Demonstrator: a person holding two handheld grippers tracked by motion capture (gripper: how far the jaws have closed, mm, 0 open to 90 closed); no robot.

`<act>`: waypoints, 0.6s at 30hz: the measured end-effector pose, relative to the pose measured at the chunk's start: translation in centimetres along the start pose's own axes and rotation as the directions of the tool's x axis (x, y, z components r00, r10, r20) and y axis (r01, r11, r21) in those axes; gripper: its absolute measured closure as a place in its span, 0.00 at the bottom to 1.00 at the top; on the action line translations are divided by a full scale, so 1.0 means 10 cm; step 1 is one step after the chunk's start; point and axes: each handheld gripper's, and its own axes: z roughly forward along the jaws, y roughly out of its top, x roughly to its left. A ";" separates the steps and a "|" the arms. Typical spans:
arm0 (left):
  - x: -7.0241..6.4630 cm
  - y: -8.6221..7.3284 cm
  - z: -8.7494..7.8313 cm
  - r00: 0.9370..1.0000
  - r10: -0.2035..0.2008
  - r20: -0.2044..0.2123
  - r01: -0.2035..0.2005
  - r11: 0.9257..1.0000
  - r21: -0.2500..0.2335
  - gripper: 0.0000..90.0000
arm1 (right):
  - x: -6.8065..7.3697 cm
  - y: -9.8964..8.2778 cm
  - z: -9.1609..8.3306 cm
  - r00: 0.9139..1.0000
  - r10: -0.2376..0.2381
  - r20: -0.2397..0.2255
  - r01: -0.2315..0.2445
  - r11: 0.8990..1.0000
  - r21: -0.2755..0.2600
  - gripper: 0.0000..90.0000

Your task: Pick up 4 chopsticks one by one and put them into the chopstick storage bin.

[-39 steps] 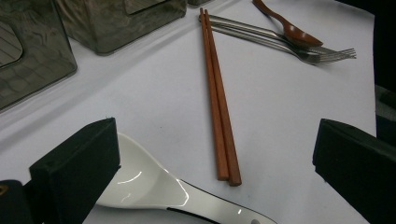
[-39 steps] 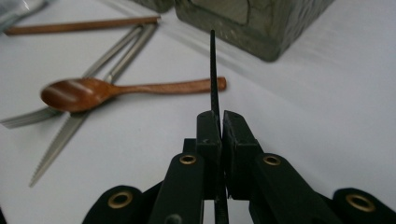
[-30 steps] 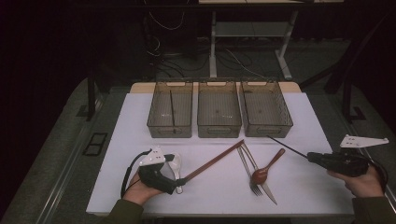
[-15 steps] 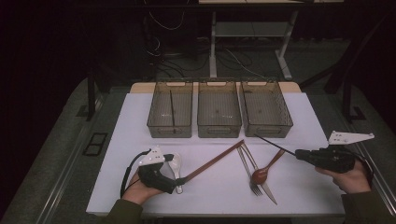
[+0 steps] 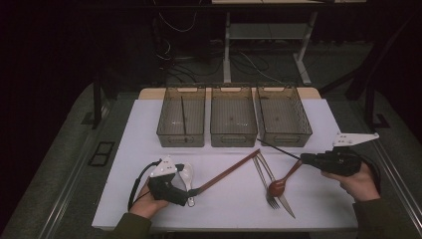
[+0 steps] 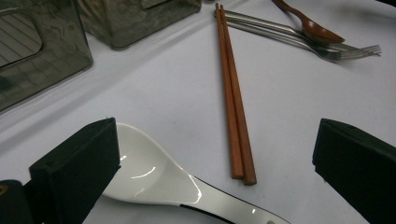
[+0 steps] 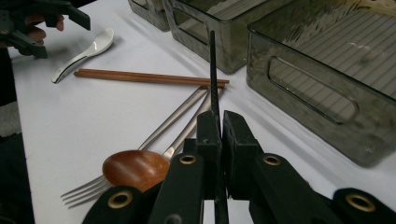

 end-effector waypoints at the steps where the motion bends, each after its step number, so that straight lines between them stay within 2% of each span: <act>1: 0.00 0.00 0.00 1.000 0.005 0.001 -0.005 1.000 0.007 0.00 | 0.01 0.02 0.03 1.000 -0.001 0.003 0.001 1.000 0.004 0.95; 8: 0.02 0.00 -0.02 1.000 -0.003 -0.002 0.003 1.000 0.004 0.00 | 0.03 0.15 0.17 1.000 -0.008 -0.008 0.008 1.000 0.007 0.95; 18: 0.01 -0.01 -0.02 1.000 0.008 -0.007 -0.008 1.000 0.020 0.00 | 0.09 0.31 0.30 0.999 -0.025 -0.038 0.025 1.000 -0.011 0.95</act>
